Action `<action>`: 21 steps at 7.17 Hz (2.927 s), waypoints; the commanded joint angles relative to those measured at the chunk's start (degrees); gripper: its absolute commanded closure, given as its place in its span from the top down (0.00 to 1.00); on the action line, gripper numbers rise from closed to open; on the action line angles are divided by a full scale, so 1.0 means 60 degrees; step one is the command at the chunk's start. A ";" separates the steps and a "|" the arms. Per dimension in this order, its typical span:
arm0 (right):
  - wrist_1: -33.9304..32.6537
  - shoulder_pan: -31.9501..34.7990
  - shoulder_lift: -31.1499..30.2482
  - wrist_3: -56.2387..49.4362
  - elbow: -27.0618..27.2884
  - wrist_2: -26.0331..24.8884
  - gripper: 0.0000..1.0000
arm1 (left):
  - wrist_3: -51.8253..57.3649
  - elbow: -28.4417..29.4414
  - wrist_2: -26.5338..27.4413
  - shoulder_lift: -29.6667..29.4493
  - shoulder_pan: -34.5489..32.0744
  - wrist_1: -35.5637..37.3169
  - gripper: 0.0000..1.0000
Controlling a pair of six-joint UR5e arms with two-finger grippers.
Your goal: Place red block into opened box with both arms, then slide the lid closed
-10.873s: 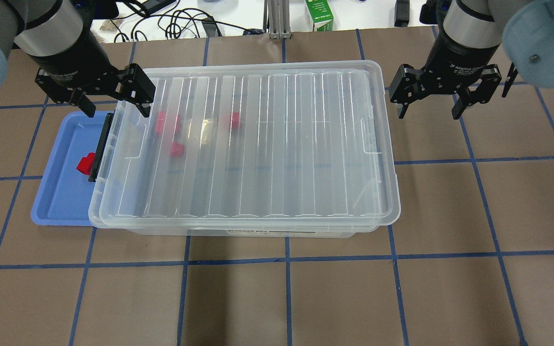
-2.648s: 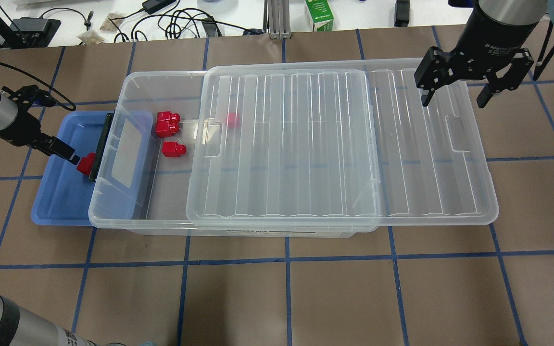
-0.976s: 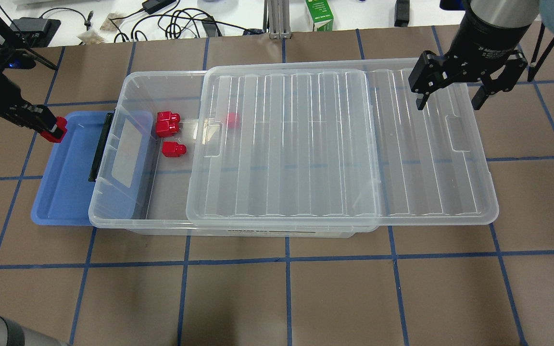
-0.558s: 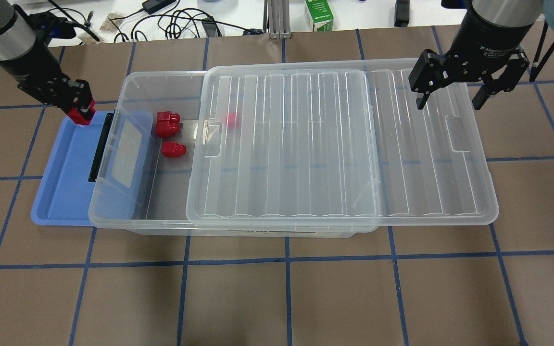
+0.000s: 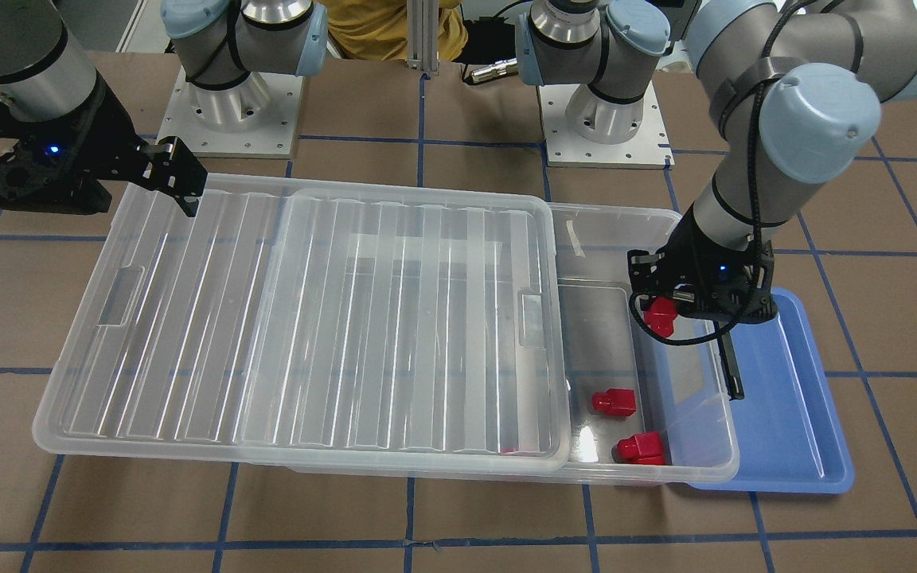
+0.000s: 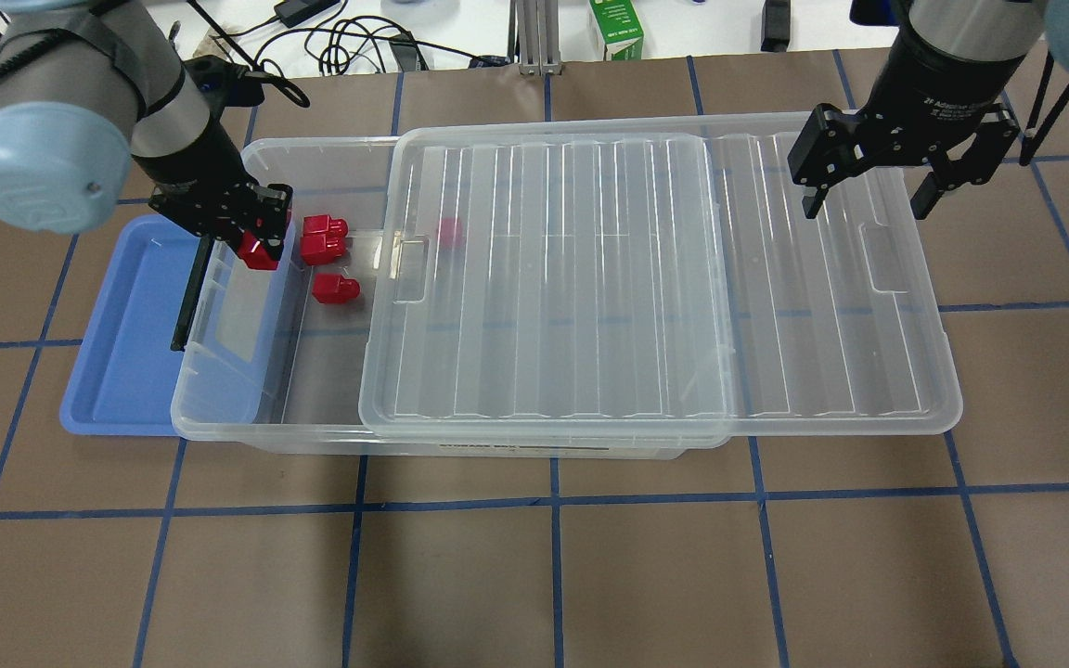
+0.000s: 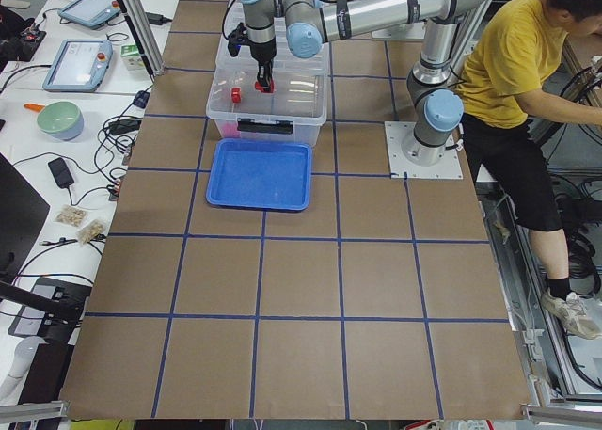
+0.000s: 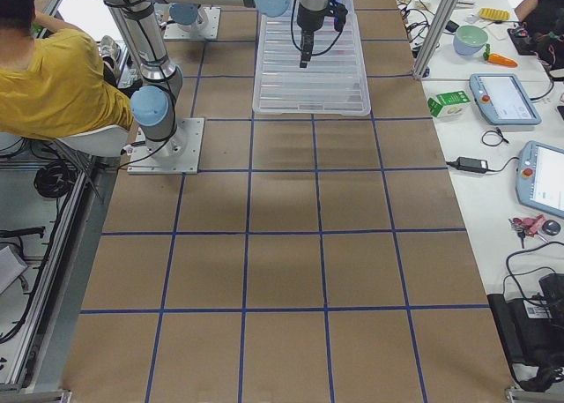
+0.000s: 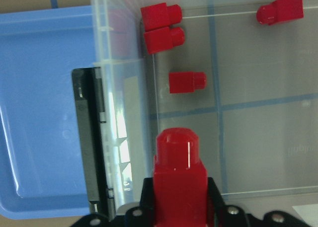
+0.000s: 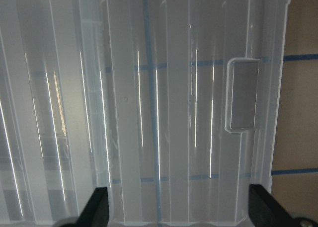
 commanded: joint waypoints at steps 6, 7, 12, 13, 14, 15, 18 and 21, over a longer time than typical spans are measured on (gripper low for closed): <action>-0.0011 -0.0008 0.0014 -0.0002 0.0019 -0.0069 1.00 | -0.0488 -0.2047 -0.0952 -0.0587 -0.0069 0.2307 0.00; -0.0011 0.0007 0.0014 -0.0016 0.0034 -0.0069 1.00 | -0.0445 -0.2265 -0.0896 -0.0646 -0.0068 0.2612 0.00; -0.0143 -0.0008 0.0014 -0.0017 0.0049 -0.0069 1.00 | -0.0401 -0.2605 -0.0456 -0.1056 0.0005 0.2776 0.00; -0.0143 -0.0008 0.0014 -0.0017 0.0121 -0.0084 1.00 | -0.0386 -0.2590 -0.0456 -0.1130 0.0019 0.2791 0.03; -0.0143 -0.0008 0.0014 -0.0017 0.0180 -0.0084 1.00 | -0.0400 -0.2590 -0.0456 -0.1145 0.0020 0.2805 0.40; -0.0143 -0.0008 0.0014 0.0012 0.0181 -0.0084 1.00 | -0.0444 -0.2590 -0.0442 -0.1189 0.0020 0.2806 0.67; -0.0128 -0.0008 0.0014 0.0013 0.0195 -0.0055 1.00 | -0.0459 -0.2459 -0.0427 -0.1175 0.0020 0.2806 0.81; -0.0128 -0.0008 0.0014 -0.0002 0.0195 -0.0084 1.00 | -0.0924 -0.1075 -0.0369 -0.0474 -0.0009 0.1295 1.00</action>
